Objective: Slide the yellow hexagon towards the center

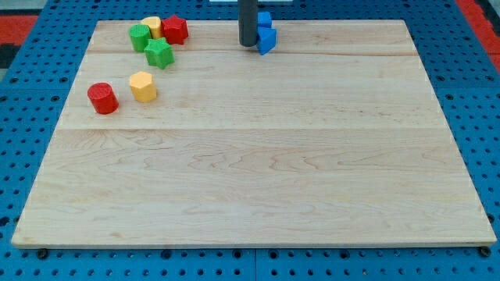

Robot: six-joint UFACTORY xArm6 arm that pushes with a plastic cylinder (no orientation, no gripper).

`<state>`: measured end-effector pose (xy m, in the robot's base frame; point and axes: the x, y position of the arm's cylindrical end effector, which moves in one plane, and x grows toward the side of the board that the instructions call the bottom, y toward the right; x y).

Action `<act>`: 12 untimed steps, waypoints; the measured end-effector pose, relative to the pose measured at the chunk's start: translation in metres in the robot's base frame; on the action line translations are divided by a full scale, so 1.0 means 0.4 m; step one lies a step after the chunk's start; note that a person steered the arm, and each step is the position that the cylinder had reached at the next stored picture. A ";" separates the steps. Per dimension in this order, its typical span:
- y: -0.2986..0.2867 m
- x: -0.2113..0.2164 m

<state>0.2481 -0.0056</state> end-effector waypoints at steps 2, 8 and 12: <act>-0.173 -0.008; -0.744 0.488; -0.386 0.318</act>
<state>0.3752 -0.1600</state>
